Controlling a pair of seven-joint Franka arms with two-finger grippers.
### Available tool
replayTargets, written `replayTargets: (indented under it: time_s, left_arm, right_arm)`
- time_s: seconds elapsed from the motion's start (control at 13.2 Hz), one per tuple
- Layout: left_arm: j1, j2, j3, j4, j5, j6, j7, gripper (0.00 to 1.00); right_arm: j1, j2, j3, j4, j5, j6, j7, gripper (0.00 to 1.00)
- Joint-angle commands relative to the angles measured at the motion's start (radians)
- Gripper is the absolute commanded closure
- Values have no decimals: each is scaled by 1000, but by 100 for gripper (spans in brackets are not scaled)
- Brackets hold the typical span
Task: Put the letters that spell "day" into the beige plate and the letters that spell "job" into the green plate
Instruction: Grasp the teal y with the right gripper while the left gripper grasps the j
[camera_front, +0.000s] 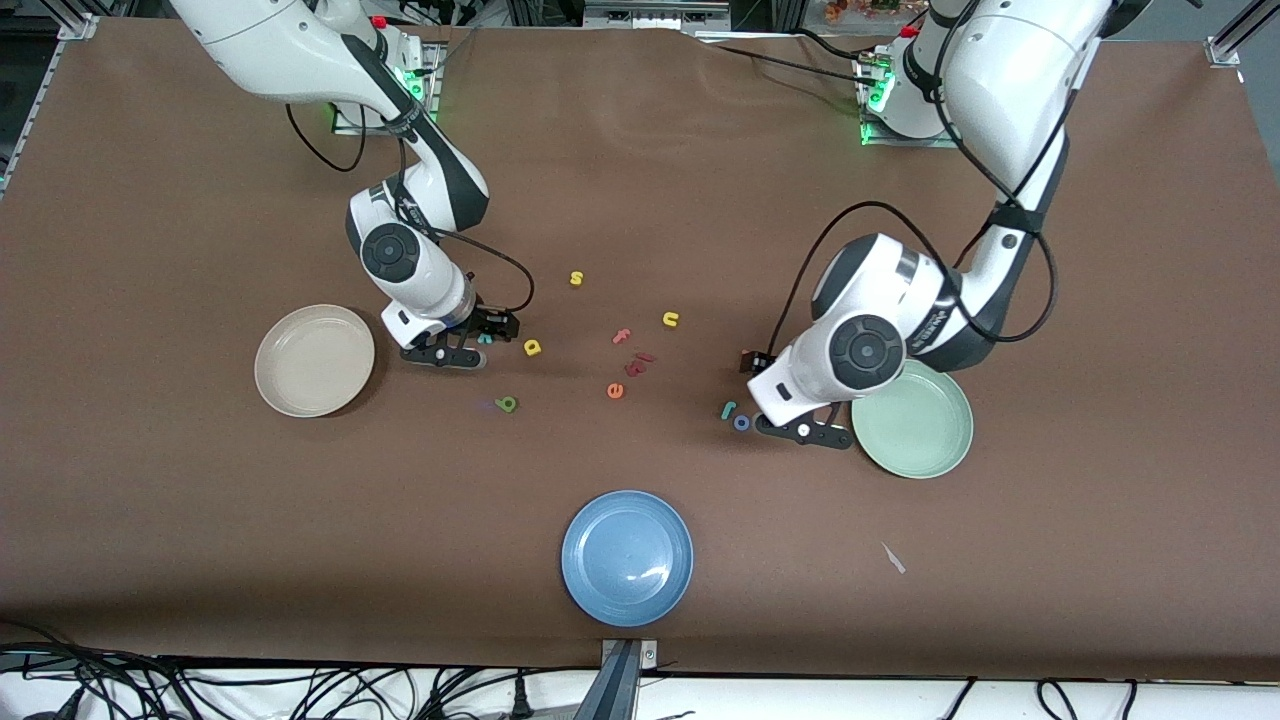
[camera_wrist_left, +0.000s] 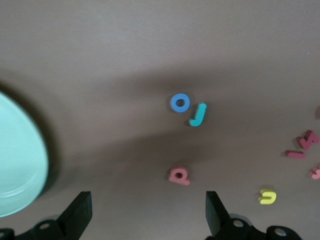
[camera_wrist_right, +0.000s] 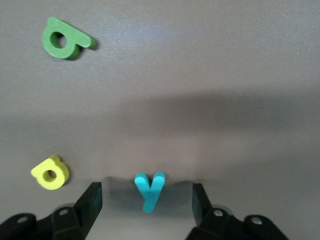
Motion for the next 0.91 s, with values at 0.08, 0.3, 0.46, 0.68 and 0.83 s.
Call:
replayTargets:
  time_s: [0.08,0.3,0.46,0.68,0.83]
  left_arm:
    - [-43,53,9,-4,11,122,-25,7]
    - [-70,93,9,-4,12,206,-25,16]
    - [-73,117,11,-7,14,266,-10,21]
    - [-84,176,8,-4,135,341,-9,36]
    - [-89,174,8,-4,135,340,-12,45]
  right_arm:
    - [4,15,-8,16,-35,9,13,31]
    - [1,23,-13,25,-47,9,13,44]
    - [1,29,-13,28,-47,9,14,55]
    - [4,31,-13,28,-47,9,19,67]
    - [5,31,-13,28,-46,9,19,72]
